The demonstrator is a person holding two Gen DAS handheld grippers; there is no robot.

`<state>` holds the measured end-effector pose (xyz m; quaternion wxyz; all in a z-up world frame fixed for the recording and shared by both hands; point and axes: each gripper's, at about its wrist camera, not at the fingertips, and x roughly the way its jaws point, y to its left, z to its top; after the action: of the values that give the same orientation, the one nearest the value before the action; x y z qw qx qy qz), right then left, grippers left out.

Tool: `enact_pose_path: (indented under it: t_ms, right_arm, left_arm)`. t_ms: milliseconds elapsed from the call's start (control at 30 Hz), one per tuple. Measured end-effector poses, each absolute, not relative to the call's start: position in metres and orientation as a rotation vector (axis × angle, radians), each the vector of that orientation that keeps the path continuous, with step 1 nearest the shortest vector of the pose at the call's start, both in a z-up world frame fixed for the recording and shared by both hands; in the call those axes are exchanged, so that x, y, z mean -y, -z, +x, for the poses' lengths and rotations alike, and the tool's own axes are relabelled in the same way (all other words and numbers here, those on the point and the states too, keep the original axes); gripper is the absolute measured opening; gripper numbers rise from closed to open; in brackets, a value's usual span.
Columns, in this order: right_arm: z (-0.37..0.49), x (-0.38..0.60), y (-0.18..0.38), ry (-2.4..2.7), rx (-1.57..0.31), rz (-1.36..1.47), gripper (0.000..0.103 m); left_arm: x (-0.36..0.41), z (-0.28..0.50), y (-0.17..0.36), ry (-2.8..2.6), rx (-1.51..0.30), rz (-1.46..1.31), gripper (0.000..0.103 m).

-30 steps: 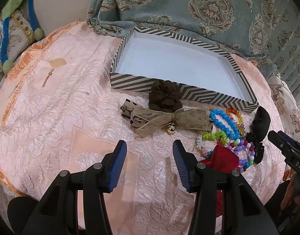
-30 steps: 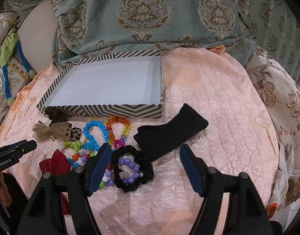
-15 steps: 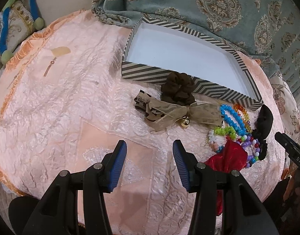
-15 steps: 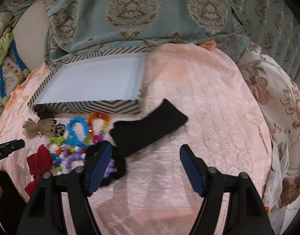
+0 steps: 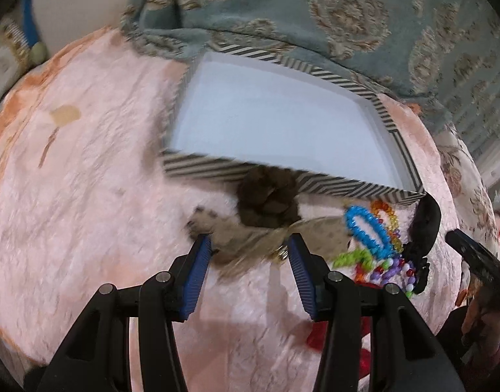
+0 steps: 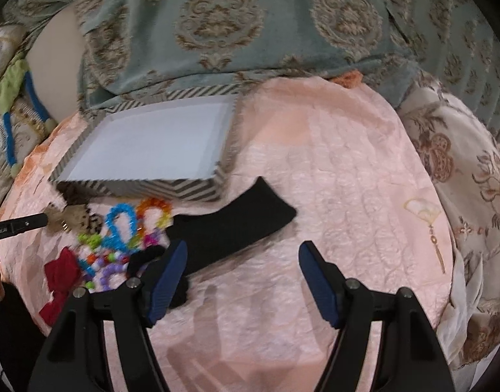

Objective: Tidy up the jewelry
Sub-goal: 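Grasp the beige leopard bow with left tool while right tool grasps the black velvet bow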

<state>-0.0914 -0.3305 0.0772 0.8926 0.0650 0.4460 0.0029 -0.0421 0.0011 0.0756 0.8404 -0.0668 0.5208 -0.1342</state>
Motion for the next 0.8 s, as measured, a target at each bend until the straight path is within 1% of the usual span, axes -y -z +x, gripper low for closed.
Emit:
enact_pose_path:
  t_ms: [33, 233, 333, 400, 433, 467, 500, 533, 567, 600, 667, 800]
  right_arm:
    - [-0.085, 0.336, -0.072, -0.007, -0.943, 0.174, 0.068]
    - [-0.058, 0.35, -0.043, 0.011, -1.001, 0.316, 0.068]
    - [-0.048, 0.35, -0.035, 0.02, -0.99, 0.331, 0.068]
    - [-0.042, 0.346, -0.035, 0.006, -0.97, 0.312, 0.058]
    - [-0.039, 0.345, -0.035, -0.009, -0.966, 0.315, 0.046]
    - [-0.036, 0.343, -0.033, -0.023, -0.963, 0.316, 0.038]
    - [-0.034, 0.341, -0.033, -0.036, -0.957, 0.309, 0.033]
    - [-0.034, 0.34, -0.034, -0.04, -0.949, 0.299, 0.024]
    - [-0.035, 0.339, -0.035, -0.042, -0.943, 0.293, 0.016]
    - [-0.036, 0.339, -0.037, -0.048, -0.934, 0.292, 0.011]
    - [-0.041, 0.341, -0.045, -0.065, -0.908, 0.3, 0.01]
    - [-0.055, 0.344, -0.07, -0.095, -0.841, 0.309, 0.009]
  left_arm:
    - [0.004, -0.039, -0.075, 0.291, -1.098, -0.119, 0.033]
    - [0.024, -0.023, -0.057, 0.334, -1.137, -0.031, 0.034]
    - [0.029, -0.018, -0.049, 0.357, -1.155, -0.017, 0.039]
    - [0.03, -0.018, -0.048, 0.367, -1.151, -0.016, 0.039]
    - [0.029, -0.019, -0.047, 0.369, -1.147, -0.02, 0.038]
    - [0.028, -0.02, -0.047, 0.372, -1.138, -0.023, 0.035]
    - [0.028, -0.022, -0.047, 0.378, -1.131, -0.018, 0.028]
    - [0.027, -0.024, -0.047, 0.394, -1.126, -0.016, 0.025]
    - [0.024, -0.026, -0.05, 0.408, -1.124, -0.033, 0.016]
    - [0.021, -0.028, -0.052, 0.413, -1.124, -0.05, 0.01]
    - [0.016, -0.033, -0.061, 0.411, -1.106, -0.066, 0.0]
    - [0.006, -0.043, -0.083, 0.425, -1.068, -0.099, 0.0]
